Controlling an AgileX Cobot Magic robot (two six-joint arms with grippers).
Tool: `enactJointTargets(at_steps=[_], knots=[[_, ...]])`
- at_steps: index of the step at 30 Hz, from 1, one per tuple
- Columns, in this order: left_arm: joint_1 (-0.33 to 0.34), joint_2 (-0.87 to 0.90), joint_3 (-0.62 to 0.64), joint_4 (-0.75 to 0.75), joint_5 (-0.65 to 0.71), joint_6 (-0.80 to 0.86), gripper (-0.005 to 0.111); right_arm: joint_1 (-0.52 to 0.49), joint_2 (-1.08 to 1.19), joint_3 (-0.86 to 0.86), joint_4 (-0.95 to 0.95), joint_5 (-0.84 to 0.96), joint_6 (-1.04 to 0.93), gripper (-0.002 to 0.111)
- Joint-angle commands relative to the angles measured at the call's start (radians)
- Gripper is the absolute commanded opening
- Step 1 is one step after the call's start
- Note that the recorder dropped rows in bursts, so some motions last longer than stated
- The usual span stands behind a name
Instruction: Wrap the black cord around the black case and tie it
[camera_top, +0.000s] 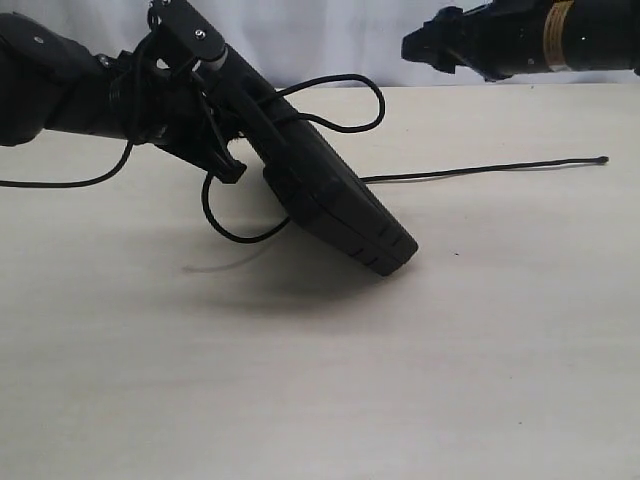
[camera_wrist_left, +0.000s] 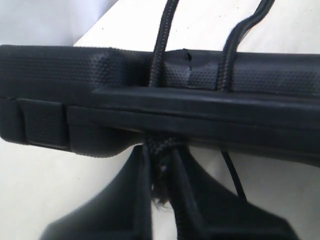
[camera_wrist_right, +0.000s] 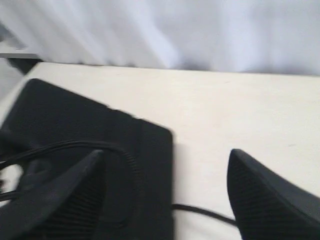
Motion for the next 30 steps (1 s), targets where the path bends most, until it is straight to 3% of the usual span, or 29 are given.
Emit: enactJointTargets(at_steps=[1, 2, 4, 5, 6, 7, 9, 12, 14, 26, 28, 30], knots=[[0.000, -0.005, -0.004, -0.021, -0.001, 0.000, 0.000, 0.042, -0.016, -0.006, 0.002, 0.517, -0.115, 0.064], [0.000, -0.005, -0.004, -0.021, -0.001, 0.000, 0.000, 0.053, -0.016, -0.006, 0.002, 0.663, -0.137, 0.064], [0.000, -0.005, -0.004, -0.021, -0.001, 0.000, 0.000, 0.073, -0.002, -0.031, 0.171, 0.990, -0.403, 0.064], [0.000, -0.005, -0.004, -0.021, -0.001, 0.000, 0.000, 0.073, 0.030, -0.099, 0.406, 1.132, -0.755, 0.064], [0.000, -0.005, -0.004, -0.021, -0.003, 0.000, 0.000, 0.060, 0.056, -0.161, 0.591, 1.171, -0.985, 0.064], [0.000, -0.005, -0.004, -0.021, -0.007, 0.000, 0.000, 0.043, 0.091, -0.247, 1.057, 1.214, -1.468, 0.063], [0.000, -0.005, -0.004, -0.021, -0.011, 0.000, 0.000, 0.022, 0.116, -0.323, 1.616, 1.266, -1.942, 0.062], [0.000, -0.005, -0.004, -0.021, 0.001, 0.000, 0.000, 0.015, 0.127, -0.347, 2.215, 1.289, -2.380, 0.062], [0.000, -0.005, -0.004, -0.021, 0.019, 0.000, 0.000, 0.036, 0.147, -0.345, 2.492, 1.268, -2.568, 0.062], [0.000, -0.005, -0.004, -0.014, 0.026, 0.002, 0.000, 0.118, 0.282, -0.345, 2.468, 1.133, -2.642, 0.061], [0.000, -0.005, -0.004, 0.008, 0.022, 0.002, 0.000, 0.118, 0.282, -0.345, 2.466, 1.133, -2.654, 0.047], [0.000, -0.005, -0.004, 0.027, 0.015, 0.002, 0.003, 0.118, 0.282, -0.345, 2.466, 1.133, -2.654, 0.022]])
